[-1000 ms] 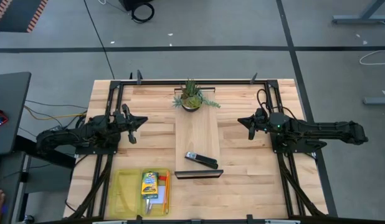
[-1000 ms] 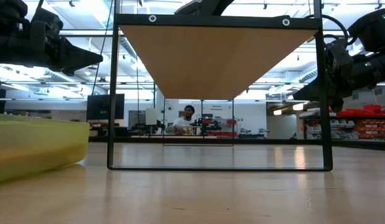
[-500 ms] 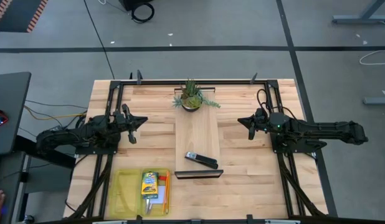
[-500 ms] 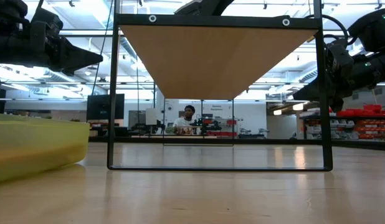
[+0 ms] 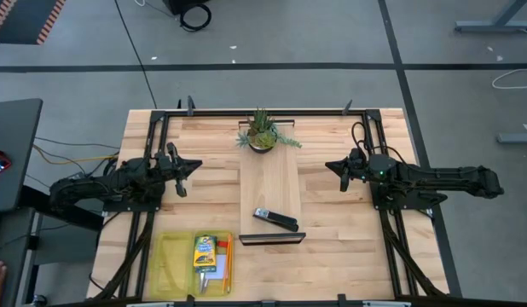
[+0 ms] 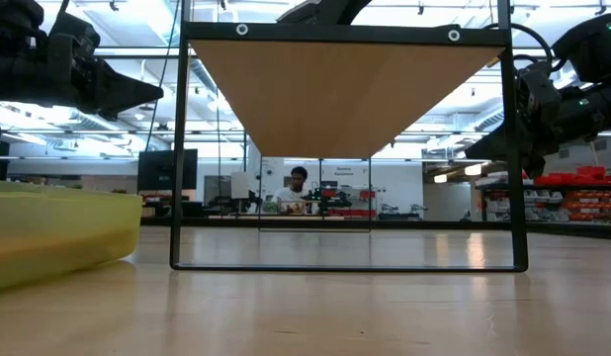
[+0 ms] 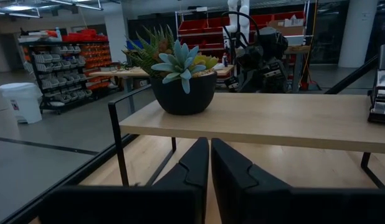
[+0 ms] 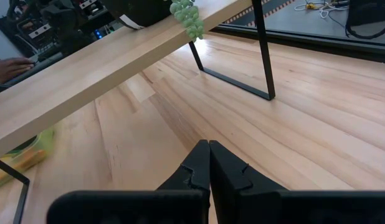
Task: Pack school essentials
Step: Return to Home Position
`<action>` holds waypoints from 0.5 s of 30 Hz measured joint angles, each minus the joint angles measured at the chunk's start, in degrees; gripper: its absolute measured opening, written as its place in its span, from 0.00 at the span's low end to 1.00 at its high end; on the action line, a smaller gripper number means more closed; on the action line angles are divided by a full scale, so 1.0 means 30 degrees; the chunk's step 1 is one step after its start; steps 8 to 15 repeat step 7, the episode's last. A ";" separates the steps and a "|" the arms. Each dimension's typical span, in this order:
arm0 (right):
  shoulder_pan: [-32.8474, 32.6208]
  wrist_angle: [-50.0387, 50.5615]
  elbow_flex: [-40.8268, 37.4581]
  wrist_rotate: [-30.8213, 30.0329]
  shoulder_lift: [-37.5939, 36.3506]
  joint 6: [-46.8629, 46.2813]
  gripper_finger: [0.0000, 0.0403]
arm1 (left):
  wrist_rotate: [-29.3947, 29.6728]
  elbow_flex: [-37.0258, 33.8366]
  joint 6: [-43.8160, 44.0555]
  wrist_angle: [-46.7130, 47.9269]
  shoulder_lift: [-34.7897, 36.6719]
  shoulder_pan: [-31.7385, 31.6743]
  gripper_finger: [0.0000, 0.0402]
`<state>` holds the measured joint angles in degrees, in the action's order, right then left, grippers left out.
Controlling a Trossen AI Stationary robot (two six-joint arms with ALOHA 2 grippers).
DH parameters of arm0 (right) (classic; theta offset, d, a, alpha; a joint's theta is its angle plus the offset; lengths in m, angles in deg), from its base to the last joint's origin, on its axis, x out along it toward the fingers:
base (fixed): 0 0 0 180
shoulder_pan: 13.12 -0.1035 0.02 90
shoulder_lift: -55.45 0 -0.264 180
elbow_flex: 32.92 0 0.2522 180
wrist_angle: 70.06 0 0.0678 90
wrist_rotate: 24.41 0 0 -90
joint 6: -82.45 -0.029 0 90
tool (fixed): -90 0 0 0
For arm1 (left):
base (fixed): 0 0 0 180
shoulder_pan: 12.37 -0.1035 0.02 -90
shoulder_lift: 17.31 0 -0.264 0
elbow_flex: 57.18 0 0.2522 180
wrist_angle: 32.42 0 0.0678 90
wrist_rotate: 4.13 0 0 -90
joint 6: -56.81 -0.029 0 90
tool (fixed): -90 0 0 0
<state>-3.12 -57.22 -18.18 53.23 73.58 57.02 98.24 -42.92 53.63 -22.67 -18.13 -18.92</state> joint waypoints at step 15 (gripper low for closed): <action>-0.0004 0.0000 0.0000 0.0000 0.0000 0.0000 0.02 | -0.0001 0.0006 0.0005 0.0000 0.0000 -0.0006 0.08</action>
